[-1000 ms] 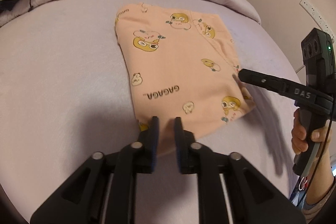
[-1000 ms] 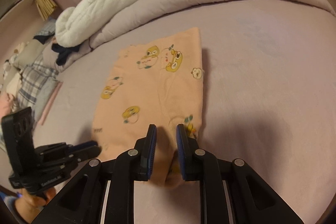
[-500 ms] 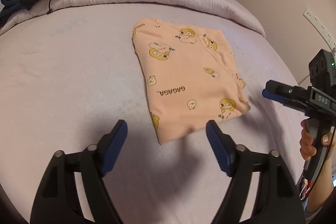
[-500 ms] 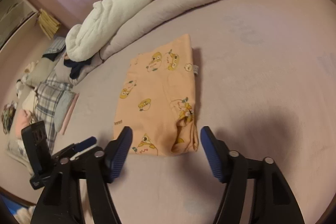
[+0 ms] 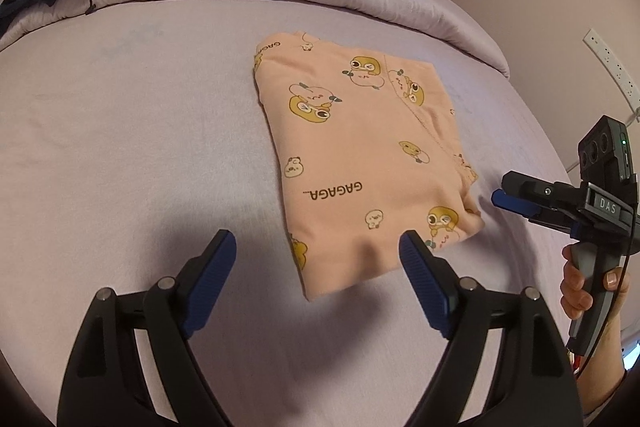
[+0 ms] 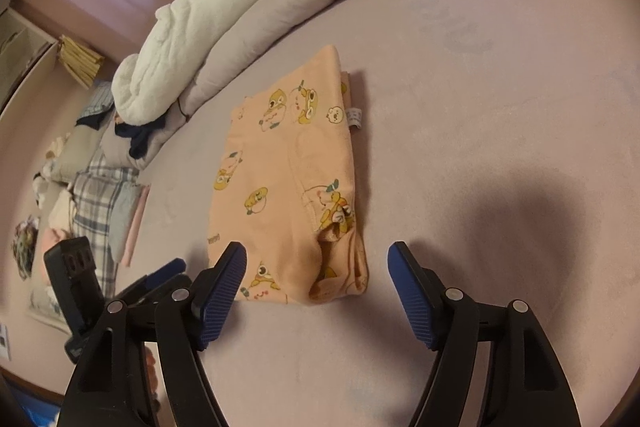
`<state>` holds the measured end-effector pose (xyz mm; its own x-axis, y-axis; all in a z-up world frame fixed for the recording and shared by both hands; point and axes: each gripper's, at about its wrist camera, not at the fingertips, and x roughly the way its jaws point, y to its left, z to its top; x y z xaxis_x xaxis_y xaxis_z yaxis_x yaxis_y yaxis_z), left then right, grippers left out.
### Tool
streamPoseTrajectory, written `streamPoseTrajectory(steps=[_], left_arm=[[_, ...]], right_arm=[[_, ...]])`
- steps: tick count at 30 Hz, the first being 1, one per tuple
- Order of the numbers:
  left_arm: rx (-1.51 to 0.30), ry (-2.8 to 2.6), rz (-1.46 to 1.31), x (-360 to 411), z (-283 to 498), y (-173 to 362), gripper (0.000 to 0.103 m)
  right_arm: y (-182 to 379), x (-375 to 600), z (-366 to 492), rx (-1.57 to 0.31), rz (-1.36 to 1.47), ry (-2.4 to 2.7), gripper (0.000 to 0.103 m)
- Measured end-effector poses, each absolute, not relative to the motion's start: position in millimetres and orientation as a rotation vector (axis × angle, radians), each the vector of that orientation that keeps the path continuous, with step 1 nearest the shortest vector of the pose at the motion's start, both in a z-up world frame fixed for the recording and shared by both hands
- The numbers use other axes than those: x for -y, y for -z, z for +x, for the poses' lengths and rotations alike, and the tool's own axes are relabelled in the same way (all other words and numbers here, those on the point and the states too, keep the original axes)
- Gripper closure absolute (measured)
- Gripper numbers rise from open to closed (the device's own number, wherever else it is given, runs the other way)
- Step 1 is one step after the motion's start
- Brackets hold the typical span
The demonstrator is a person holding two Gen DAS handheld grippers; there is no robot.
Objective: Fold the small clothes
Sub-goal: 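Move both open tools to the edge of the folded peach garment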
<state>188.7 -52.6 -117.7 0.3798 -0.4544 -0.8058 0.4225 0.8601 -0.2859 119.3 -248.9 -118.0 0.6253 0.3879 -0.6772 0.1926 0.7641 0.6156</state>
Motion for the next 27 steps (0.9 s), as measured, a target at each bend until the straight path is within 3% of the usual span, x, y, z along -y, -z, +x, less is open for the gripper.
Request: streamPoseTrajectory(steps=[27], left_arm=[[-1.056,0.537,-0.08,54,212,126,0.006]], right_arm=[[122,260,122,-0.908,0.73,-0.127,0.029]])
